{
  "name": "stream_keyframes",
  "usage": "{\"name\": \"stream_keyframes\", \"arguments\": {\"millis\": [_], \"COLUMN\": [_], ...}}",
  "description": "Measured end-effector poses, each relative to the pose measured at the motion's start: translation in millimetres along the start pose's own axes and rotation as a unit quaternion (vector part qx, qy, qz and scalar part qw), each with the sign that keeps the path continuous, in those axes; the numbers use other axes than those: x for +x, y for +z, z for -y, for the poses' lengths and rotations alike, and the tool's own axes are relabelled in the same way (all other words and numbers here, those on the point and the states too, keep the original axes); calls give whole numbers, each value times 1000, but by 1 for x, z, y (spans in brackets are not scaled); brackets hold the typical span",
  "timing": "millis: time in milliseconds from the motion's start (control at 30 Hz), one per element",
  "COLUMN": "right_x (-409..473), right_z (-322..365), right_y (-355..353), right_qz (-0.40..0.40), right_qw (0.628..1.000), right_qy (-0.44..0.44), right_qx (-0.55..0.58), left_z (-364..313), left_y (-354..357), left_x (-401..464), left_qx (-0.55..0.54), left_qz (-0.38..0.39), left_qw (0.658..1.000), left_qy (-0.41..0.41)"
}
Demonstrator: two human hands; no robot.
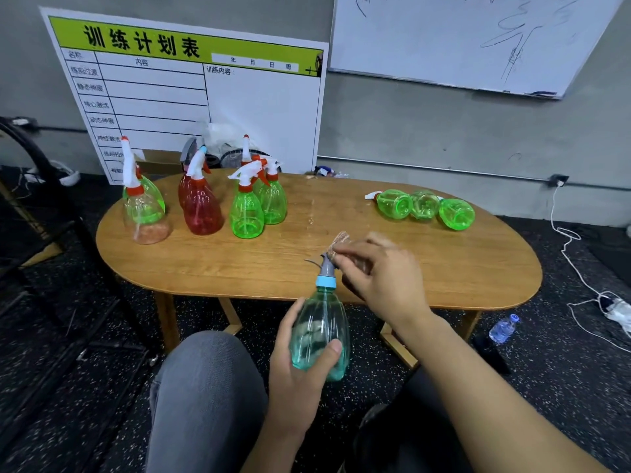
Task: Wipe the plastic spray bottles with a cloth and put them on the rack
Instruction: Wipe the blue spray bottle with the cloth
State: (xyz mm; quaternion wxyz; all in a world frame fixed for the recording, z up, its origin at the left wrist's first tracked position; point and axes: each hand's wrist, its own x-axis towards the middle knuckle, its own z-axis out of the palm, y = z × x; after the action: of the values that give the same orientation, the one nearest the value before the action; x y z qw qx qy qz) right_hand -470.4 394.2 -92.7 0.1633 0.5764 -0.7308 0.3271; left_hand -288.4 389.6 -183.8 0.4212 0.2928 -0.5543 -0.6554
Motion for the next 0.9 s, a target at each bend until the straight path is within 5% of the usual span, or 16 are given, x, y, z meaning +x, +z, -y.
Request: {"name": "stream_keyframes", "arguments": {"millis": [133, 300, 467, 633, 800, 900], "right_x": [-9, -4, -13, -8, -19, -15], "right_z": [8, -4, 5, -3, 2, -1], "right_y": [1, -2, 1, -3, 3, 1], "right_qz": [141, 16, 150, 9, 127, 45], "right_qw": [983, 999, 981, 998, 979, 994], "right_qy": [-58, 24, -36, 49, 12, 51], "right_qx": [101, 18, 119, 32, 156, 87], "left_z": [4, 5, 6, 6, 5, 2], "left_y": [1, 2, 1, 1, 0, 2], "left_x": [-1, -1, 1, -1, 1, 0], "left_qx": [9, 5, 17, 13, 8, 11], "left_qz": [1, 0, -5, 10, -6, 8], "left_qw": [1000, 1000, 1000, 1000, 1000, 1000], "left_qy": [-3, -6, 1, -6, -11, -7]}}
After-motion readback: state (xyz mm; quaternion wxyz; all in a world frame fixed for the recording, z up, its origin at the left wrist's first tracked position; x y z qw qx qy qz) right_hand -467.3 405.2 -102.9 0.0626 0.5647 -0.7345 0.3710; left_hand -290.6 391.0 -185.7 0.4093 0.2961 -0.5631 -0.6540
